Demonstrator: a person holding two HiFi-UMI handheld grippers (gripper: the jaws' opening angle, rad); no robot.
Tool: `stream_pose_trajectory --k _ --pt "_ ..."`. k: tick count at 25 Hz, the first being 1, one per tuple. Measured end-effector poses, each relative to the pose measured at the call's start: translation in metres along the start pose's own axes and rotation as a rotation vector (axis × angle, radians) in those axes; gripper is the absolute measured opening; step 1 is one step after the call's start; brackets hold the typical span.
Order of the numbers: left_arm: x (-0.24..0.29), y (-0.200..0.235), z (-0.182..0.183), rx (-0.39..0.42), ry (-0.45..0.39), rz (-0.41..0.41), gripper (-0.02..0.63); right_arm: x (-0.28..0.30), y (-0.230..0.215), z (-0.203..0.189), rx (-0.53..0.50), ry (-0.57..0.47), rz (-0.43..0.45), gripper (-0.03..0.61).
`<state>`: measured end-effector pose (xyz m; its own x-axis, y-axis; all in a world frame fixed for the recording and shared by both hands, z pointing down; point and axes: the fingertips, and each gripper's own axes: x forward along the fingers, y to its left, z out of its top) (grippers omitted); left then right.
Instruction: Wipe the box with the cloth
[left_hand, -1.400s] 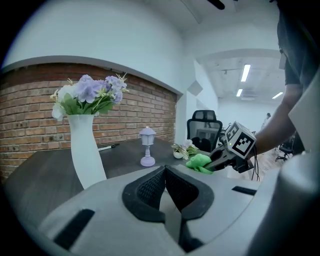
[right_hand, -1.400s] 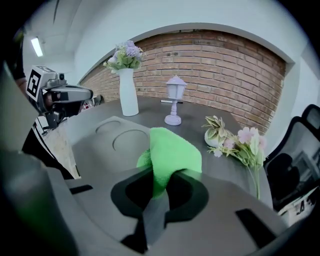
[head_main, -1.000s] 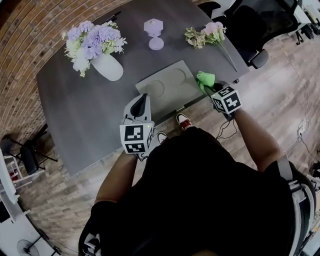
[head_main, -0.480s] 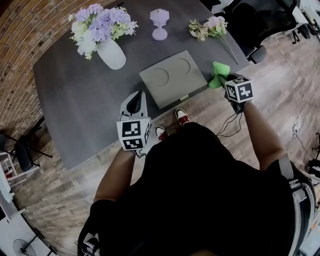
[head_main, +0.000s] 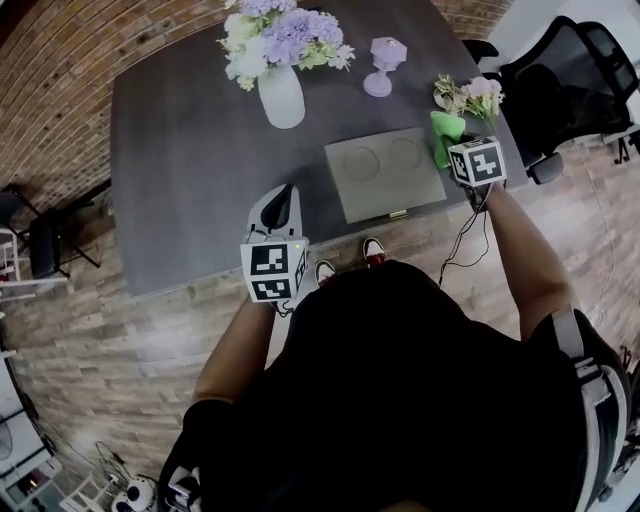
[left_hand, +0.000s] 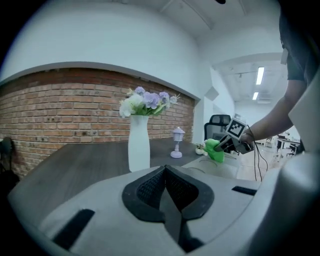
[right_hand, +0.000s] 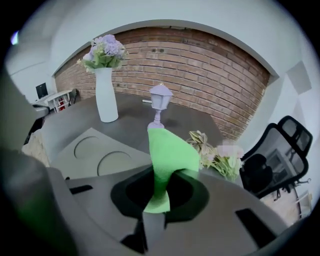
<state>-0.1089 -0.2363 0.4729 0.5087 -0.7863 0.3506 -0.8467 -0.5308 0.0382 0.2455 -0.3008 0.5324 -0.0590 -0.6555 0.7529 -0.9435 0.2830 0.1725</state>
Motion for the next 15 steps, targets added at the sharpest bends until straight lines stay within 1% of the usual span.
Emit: stream_pose_trajectory --k 2,4,10,13,15 --pt "-0.012 0.011 -0.003 -0.035 0.007 0.038 0.008 0.011 0.019 0.015 -0.019 0.003 0.016 0.041" --pt "-0.024 0.022 -0.004 -0.052 0.009 0.076 0.008 0.022 0.042 0.030 -0.042 0.003 0.044 0.041" --pt "-0.059 0.048 -0.015 -0.083 0.008 0.173 0.008 0.043 0.119 0.063 -0.125 -0.002 0.151 0.041" --pt "-0.082 0.061 -0.024 -0.109 0.005 0.215 0.008 0.048 0.163 0.078 -0.144 -0.014 0.209 0.041" --pt "-0.096 0.072 -0.034 -0.131 0.017 0.252 0.008 0.050 0.196 0.086 -0.149 -0.022 0.254 0.043"
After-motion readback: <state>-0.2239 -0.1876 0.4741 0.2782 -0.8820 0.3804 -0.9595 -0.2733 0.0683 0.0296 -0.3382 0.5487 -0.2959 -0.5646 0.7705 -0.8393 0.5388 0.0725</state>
